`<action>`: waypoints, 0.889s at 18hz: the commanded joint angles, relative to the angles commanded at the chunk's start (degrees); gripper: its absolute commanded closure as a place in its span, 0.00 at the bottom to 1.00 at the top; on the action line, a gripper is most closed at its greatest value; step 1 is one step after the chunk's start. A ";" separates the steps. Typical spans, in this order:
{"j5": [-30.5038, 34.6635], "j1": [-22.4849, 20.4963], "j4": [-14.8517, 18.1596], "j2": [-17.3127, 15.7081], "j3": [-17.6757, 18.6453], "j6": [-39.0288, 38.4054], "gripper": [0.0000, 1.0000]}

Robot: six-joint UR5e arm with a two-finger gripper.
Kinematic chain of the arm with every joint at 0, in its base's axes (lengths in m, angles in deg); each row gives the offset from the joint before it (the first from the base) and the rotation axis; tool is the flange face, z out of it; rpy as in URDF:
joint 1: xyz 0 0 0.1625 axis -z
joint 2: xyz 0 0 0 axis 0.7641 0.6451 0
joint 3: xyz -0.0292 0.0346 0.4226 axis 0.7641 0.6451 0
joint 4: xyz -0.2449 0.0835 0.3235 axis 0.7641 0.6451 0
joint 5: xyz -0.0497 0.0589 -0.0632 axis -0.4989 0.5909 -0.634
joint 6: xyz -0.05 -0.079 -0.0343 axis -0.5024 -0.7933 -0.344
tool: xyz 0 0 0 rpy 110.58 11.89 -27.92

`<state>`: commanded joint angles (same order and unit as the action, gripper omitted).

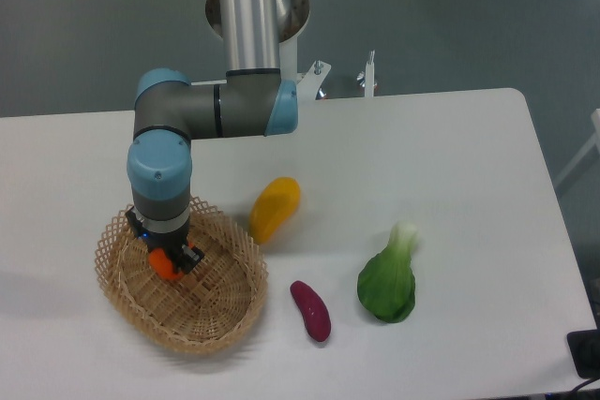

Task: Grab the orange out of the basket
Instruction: 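Lift the held orange out of the basket and carry it away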

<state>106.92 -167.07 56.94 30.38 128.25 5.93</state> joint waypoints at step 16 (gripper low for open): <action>1.22 -11.95 0.18 -4.14 -4.57 5.80 0.50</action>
<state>108.14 -179.02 57.12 26.24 123.68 11.73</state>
